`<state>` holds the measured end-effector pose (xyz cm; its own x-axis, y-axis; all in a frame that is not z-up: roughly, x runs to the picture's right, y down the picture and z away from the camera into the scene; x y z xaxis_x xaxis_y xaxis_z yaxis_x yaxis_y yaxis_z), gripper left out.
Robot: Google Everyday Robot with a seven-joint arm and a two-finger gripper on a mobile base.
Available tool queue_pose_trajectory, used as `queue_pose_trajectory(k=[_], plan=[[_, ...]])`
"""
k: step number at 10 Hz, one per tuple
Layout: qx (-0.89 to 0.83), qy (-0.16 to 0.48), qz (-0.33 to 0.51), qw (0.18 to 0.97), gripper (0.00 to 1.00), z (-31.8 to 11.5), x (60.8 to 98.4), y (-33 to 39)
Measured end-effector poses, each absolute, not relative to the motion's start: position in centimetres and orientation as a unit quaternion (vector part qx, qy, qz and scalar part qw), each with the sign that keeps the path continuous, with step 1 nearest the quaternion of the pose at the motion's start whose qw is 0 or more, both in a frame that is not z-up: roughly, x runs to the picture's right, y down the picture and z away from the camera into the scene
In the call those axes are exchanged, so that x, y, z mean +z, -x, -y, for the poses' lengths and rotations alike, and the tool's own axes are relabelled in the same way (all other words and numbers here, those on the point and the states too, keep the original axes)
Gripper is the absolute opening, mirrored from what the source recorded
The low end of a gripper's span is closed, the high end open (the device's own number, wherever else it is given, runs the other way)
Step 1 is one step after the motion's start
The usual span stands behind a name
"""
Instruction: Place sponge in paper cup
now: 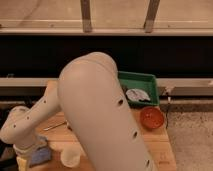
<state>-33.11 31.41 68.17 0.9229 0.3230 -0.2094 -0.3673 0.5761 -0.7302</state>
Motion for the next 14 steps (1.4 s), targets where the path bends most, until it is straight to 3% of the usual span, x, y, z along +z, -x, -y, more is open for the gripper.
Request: queue_pose_trajectory(k=[7,14], plan=[[0.193,0.441,-0.022,0.876,0.8,-33.3,68.8,33.2],[0.19,0.425,-0.016,0.885,0.8,-31.9,68.5,33.6]])
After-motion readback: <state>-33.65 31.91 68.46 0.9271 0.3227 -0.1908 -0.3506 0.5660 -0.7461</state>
